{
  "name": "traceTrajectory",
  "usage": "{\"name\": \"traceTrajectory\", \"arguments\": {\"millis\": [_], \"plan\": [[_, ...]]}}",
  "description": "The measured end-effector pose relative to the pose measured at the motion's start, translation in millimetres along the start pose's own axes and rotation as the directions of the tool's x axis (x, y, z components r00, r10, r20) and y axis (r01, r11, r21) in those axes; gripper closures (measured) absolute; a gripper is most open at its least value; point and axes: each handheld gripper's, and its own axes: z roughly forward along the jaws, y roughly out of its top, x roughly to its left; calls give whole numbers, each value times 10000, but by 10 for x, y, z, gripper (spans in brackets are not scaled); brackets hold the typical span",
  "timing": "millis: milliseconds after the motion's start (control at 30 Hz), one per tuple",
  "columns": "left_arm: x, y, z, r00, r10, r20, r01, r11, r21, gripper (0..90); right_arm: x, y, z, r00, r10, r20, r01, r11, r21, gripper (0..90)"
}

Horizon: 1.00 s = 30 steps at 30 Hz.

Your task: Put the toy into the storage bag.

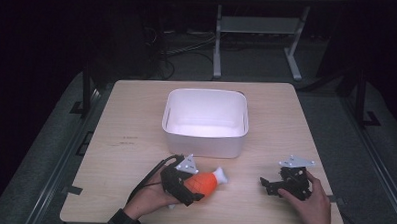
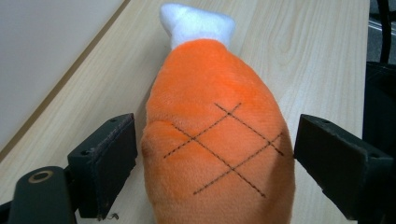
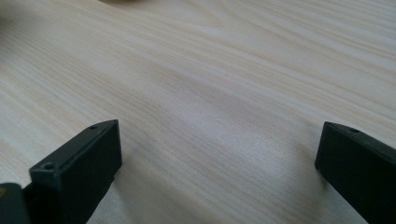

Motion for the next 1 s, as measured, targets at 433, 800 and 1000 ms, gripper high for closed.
{"name": "traceTrajectory", "arguments": {"millis": [433,800,1000], "plan": [[-35,-15,93,9986,524,-2,-523,9976,458,126,0,0,0,10000,3,-1,-3,10000,1,0],[-51,-21,165,9978,628,-199,-613,9959,661,126,0,0,0,10000,3,0,-3,10000,2,0],[-41,-41,225,9988,416,-270,-394,9960,796,129,0,0,0,10000,-1,-2,1,10000,1,0]]}}
